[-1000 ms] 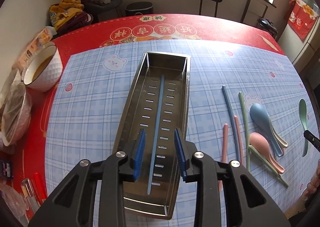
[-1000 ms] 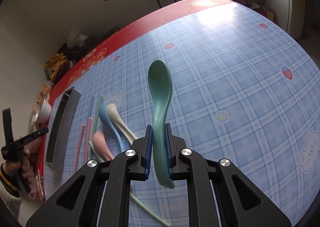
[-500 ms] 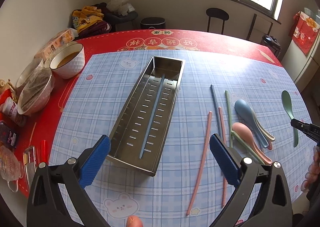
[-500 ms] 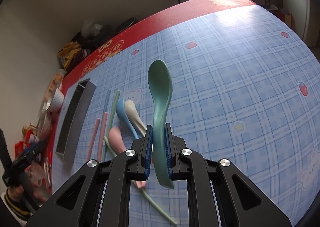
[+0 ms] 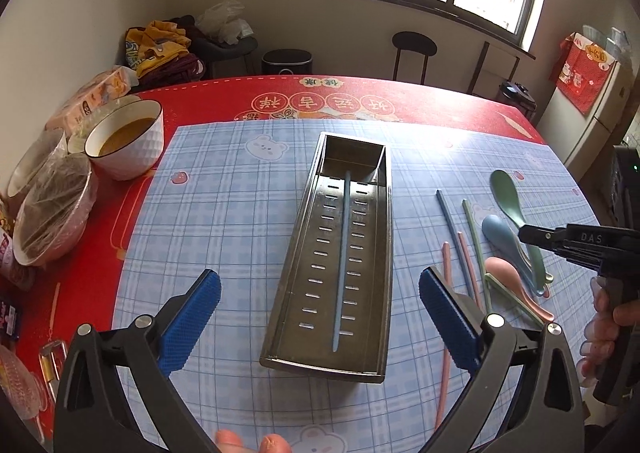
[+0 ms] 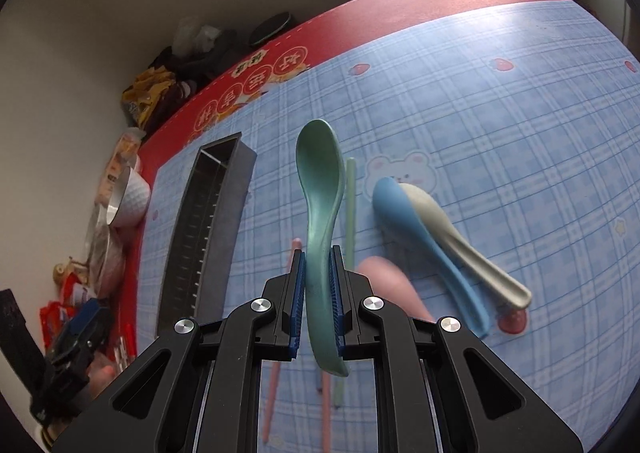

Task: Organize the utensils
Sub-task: 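Lower the green spoon into the steel caddy and open the right tool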

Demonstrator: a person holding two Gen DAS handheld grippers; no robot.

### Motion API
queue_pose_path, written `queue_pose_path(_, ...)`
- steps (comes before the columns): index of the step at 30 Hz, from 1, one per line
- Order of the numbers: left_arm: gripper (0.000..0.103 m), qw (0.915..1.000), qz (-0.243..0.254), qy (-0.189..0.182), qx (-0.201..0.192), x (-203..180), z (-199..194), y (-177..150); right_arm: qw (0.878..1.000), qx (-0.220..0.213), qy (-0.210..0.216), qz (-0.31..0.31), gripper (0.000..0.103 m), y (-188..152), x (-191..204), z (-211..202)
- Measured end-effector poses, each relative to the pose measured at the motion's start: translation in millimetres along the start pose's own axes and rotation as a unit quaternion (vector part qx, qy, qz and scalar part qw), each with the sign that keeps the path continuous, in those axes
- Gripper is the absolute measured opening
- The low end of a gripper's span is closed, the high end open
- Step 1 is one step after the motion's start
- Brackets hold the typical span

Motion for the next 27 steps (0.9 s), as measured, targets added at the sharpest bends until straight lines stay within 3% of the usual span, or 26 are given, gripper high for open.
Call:
queue_pose_path(11, 0.097, 0.9995, -0.019, -0.023, 0.012, 42.3, 17.0, -4.0, 0.999, 0.036, 0.004, -0.01, 0.012, 2.6, 102.3, 80.9)
queue_pose_path(20, 0.097, 0.999, -0.034, -0.022, 0.018, 61.9, 19.8, -11.3, 0.998, 0.065, -0.022, -0.005, 0.012, -0.4, 127.7, 125.4)
queue_pose_path(27, 0.097, 0.9987, -0.043, -0.024, 0.014, 67.8, 16.9, -12.0, 0.998, 0.056, -0.03, -0.023, 0.012, 5.3, 132.8, 125.3)
Point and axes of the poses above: each gripper's, at about its wrist camera, not at the fingertips, and z roughly the way its jaws point, x to its left, y to its top, the point moved 1 cm from there along z, roughly the way its jaws point, and after that the axes turned 15 degrees about -x, right-handed, at the moved point
